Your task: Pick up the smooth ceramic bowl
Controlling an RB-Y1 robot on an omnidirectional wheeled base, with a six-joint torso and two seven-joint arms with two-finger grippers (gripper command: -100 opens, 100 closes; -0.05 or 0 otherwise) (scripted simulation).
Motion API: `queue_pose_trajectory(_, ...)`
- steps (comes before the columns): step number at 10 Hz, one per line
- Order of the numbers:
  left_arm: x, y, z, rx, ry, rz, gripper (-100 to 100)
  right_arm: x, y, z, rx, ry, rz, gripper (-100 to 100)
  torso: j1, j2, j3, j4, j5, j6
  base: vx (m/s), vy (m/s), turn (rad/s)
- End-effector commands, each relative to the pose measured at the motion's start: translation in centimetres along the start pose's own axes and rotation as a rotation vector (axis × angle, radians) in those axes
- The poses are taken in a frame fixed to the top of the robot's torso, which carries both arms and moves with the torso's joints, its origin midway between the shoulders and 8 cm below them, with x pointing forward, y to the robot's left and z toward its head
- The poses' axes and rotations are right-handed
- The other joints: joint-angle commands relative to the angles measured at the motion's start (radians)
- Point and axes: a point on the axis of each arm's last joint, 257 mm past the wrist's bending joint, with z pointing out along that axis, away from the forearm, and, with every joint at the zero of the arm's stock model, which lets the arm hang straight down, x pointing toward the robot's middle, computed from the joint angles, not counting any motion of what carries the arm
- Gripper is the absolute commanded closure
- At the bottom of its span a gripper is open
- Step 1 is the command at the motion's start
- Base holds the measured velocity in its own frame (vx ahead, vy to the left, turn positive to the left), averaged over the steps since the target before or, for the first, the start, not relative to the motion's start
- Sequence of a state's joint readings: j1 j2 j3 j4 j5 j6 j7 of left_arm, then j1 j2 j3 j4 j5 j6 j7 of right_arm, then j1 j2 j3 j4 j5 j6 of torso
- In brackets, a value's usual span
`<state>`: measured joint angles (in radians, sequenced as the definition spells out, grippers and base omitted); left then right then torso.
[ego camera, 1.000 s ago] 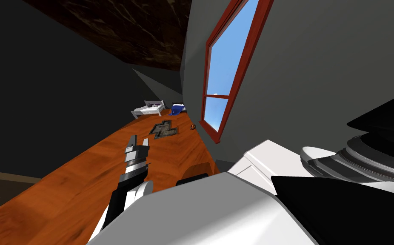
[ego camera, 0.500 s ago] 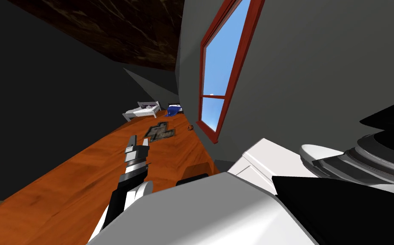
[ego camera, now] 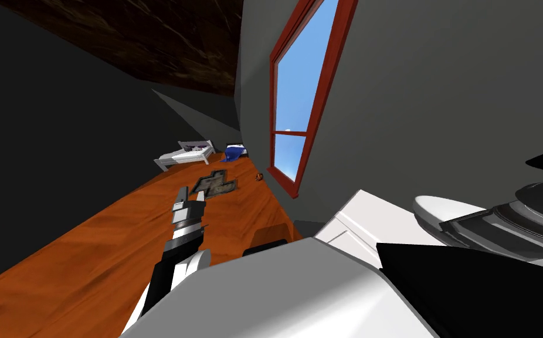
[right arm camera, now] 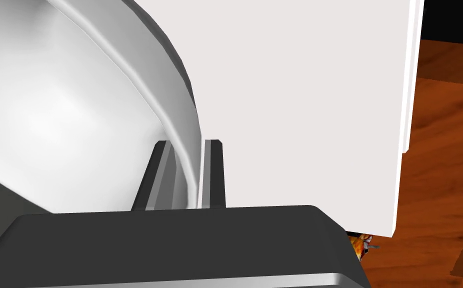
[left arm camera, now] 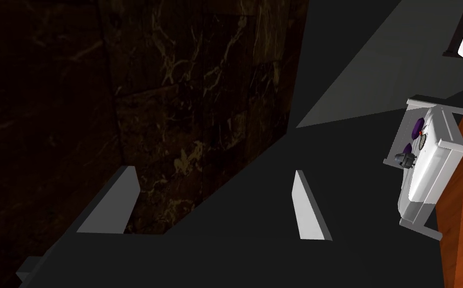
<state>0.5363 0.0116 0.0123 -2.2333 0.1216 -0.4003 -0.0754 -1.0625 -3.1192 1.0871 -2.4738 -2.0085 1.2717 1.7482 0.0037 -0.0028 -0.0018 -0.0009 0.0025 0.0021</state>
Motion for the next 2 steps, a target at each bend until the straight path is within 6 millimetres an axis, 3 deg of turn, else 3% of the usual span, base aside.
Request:
queue_pose_trajectory(1,0.00,0.00,0.00,0.000,0.000,0.000,0,0.00,0.00,0.00,0.000,0.000,0.000,100,0.000,0.000,0.000,0.000,0.000,0.000,0.023,0.010,-0.025)
queue_pose_trajectory(2,0.00,0.00,0.00,0.000,0.000,0.000,0,0.03,0.01,-0.02,0.000,0.000,-0.004,0,-0.001,0.001,0.001,0.000,0.000,-0.001,0.000,0.000,0.000)
